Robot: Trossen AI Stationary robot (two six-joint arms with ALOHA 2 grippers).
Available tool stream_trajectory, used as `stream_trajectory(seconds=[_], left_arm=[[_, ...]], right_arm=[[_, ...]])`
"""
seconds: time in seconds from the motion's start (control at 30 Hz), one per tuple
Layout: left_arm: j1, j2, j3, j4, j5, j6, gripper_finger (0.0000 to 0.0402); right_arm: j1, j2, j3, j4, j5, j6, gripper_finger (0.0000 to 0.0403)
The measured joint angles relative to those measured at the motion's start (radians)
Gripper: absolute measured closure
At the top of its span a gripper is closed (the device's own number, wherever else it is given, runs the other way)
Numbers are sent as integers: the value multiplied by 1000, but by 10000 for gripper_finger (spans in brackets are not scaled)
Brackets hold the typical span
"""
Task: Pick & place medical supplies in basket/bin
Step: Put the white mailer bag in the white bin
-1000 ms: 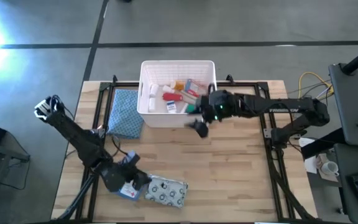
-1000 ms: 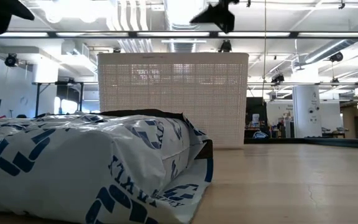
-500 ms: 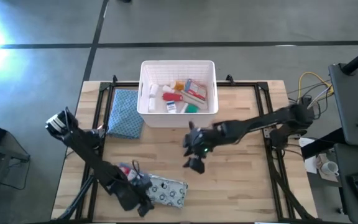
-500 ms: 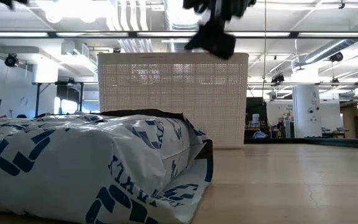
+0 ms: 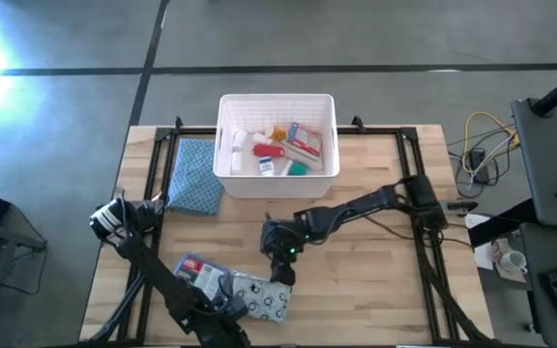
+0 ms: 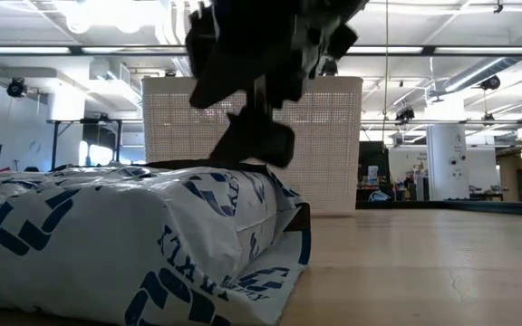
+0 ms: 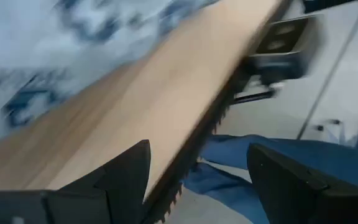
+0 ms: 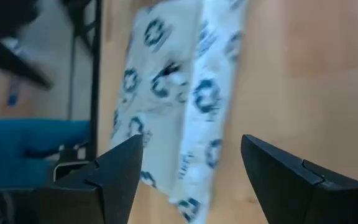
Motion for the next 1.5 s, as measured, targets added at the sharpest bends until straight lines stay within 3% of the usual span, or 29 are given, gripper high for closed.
stream_trajectory(seconds=[0.23, 0.47, 0.63, 0.83, 1.07, 1.5], left_arm=[[-6, 8, -82, 8, -93, -172, 156], [39, 4, -130, 25, -105, -187, 156], [90, 5, -146, 16, -108, -172, 156], [148, 7, -152, 23, -109, -88, 156], [192, 9, -153, 28, -92, -26, 156], [226, 10, -154, 23, -103, 4, 156]], right_arm=[[-1, 90, 45, 1, -102, -13, 142], [-9, 96, 46, 30, -103, -30, 142], [-39, 111, 42, 30, -118, -15, 142], [-62, 190, 42, 39, -271, 41, 142], [-63, 205, 52, 45, -356, 51, 142], [-62, 183, 101, 23, -329, 59, 154]])
